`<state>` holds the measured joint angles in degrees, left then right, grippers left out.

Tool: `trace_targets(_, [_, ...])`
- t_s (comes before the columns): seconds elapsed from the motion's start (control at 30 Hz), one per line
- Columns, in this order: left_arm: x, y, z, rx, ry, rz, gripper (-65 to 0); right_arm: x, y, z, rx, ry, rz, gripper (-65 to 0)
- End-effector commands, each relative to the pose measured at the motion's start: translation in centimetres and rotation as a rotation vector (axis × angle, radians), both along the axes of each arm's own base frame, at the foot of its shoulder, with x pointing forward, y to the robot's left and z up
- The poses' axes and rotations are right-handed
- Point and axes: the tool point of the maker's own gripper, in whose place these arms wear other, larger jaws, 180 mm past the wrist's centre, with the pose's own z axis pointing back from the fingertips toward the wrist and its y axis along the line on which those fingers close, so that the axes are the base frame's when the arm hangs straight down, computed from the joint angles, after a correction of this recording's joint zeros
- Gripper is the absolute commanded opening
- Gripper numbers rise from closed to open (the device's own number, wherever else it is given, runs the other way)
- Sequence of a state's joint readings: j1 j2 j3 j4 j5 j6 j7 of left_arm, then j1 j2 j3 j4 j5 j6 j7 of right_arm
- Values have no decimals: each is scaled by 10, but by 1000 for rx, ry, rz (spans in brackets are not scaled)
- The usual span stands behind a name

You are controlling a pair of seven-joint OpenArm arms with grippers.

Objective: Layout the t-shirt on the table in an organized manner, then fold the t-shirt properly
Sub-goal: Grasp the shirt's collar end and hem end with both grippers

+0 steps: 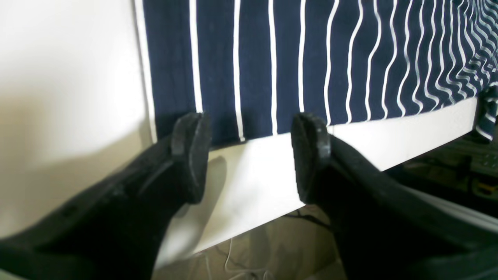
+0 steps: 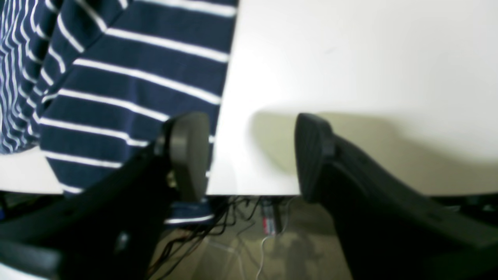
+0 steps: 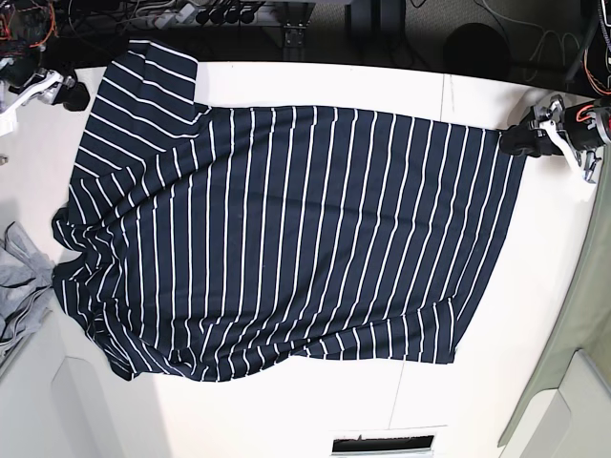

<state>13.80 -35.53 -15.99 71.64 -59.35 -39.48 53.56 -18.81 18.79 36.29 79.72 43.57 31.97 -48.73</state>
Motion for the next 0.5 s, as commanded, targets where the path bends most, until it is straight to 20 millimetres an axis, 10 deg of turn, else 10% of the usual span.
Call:
trace_targets(0.0, [10, 7, 12, 14, -45, -4, -293, 6, 4, 5, 1, -24, 21, -300])
trace_targets(0.47, [21, 37, 24, 94, -114, 59, -244, 0, 101, -18, 179, 3, 130, -300])
